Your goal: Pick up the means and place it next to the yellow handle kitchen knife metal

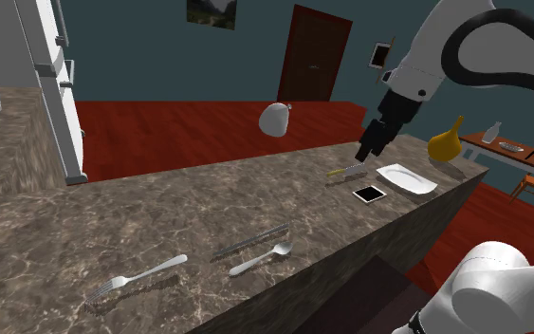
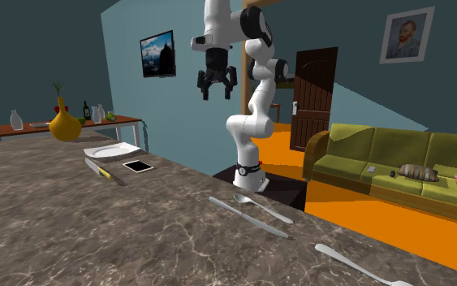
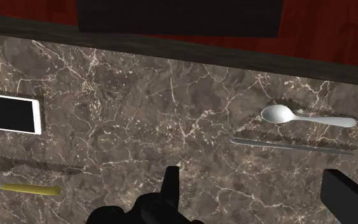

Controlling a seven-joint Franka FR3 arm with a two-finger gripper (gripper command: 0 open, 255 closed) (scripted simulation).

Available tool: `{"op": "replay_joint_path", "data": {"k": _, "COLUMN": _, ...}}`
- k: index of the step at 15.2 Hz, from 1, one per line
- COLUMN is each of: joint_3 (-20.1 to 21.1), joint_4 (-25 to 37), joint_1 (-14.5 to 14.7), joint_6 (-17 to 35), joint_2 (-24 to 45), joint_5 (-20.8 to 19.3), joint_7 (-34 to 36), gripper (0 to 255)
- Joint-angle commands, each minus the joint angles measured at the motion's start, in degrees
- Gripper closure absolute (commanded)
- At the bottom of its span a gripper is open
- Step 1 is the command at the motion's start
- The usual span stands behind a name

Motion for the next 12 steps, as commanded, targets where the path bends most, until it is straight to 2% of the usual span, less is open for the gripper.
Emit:
{"op": "replay_joint_path", "data": {"k": 1, "joint_3": 0.0, "joint_4": 0.0, "joint_1": 0.0, "joint_6": 0.0, "joint_2": 0.0, "joint_5": 0.0, "joint_7": 0.0, "gripper": 0}}
{"op": "replay_joint_path", "data": {"k": 12, "joint_3": -0.6, "joint_4": 0.1, "joint_1": 9.1, "joint_6": 15.0, "joint_2": 19.3, "joint_5": -2.8, "joint_7": -25.9, "gripper": 0}}
